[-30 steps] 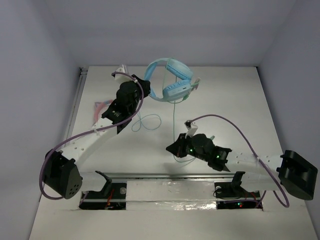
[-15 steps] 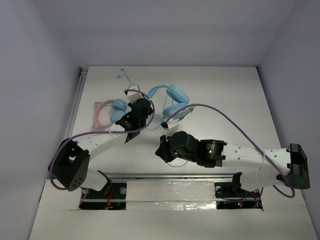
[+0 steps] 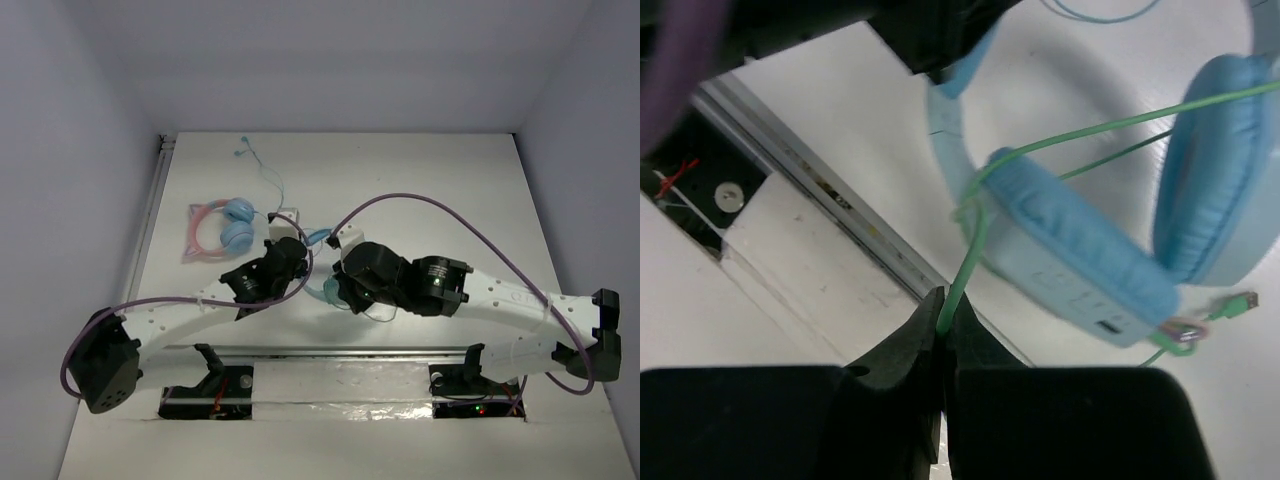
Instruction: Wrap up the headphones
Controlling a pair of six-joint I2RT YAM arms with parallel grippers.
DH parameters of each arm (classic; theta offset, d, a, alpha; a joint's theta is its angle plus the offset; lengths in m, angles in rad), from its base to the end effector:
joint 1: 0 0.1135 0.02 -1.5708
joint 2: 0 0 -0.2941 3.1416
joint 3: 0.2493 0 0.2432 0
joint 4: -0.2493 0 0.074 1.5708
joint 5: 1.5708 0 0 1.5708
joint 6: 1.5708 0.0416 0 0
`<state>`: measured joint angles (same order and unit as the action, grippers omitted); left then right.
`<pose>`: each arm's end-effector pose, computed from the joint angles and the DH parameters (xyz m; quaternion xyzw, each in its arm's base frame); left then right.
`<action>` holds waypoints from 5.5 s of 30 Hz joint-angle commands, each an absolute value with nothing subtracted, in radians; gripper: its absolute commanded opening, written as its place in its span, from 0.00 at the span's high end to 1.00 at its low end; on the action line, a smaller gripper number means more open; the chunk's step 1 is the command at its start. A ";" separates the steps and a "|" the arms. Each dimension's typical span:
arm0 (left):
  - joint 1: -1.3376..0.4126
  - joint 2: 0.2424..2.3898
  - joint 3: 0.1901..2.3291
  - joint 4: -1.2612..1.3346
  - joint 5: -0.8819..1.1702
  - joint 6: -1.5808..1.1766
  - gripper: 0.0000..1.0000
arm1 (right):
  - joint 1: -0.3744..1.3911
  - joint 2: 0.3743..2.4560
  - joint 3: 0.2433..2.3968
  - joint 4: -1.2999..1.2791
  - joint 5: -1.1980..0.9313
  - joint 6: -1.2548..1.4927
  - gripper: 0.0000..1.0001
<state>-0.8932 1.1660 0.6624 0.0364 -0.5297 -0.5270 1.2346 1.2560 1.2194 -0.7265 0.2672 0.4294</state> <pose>0.1654 -0.1720 0.2732 0.0147 0.8331 -0.1608 0.5290 0.0926 0.2316 0.3656 -0.3089 0.8590 0.2054 0.3528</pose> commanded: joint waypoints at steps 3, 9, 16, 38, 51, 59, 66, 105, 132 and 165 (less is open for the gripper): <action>-0.910 1.075 0.735 -0.147 -0.329 -0.494 1.00 | 1.204 1.218 1.304 -0.860 0.354 0.367 1.00; -0.910 1.061 0.794 -0.253 -0.226 -0.417 1.00 | 1.172 1.196 1.344 -0.907 0.469 0.328 1.00; -0.910 1.014 0.862 -0.330 -0.181 -0.325 1.00 | 1.131 1.210 1.336 -0.919 0.623 0.330 1.00; -0.890 0.973 0.848 -0.250 0.032 -0.294 1.00 | 1.028 1.187 1.237 -0.710 0.816 0.379 0.76; -0.718 0.877 0.870 -0.155 0.282 -0.318 1.00 | 0.844 1.003 0.910 -0.258 0.332 0.465 0.76; -0.644 0.853 0.962 -0.083 0.276 -0.396 1.00 | 0.799 0.992 0.717 0.074 0.170 0.479 0.71; -0.623 0.857 1.025 -0.049 0.223 -0.454 1.00 | 0.790 0.991 0.565 0.331 0.133 0.497 0.70; -0.623 1.028 0.974 0.310 -0.309 -0.762 1.00 | 0.890 0.996 0.353 0.621 0.023 0.851 1.00; -0.788 1.310 0.706 0.612 -0.586 -0.830 1.00 | 1.022 1.172 0.503 0.879 0.162 1.014 1.00; -0.830 1.382 0.607 0.454 -0.466 -0.784 1.00 | 1.022 1.378 0.523 0.896 0.439 1.299 0.65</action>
<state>-0.8066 1.3712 0.5686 0.4244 -0.5716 -0.7921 1.0294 1.3880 0.5098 0.7895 0.3698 1.2850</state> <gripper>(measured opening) 0.124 0.347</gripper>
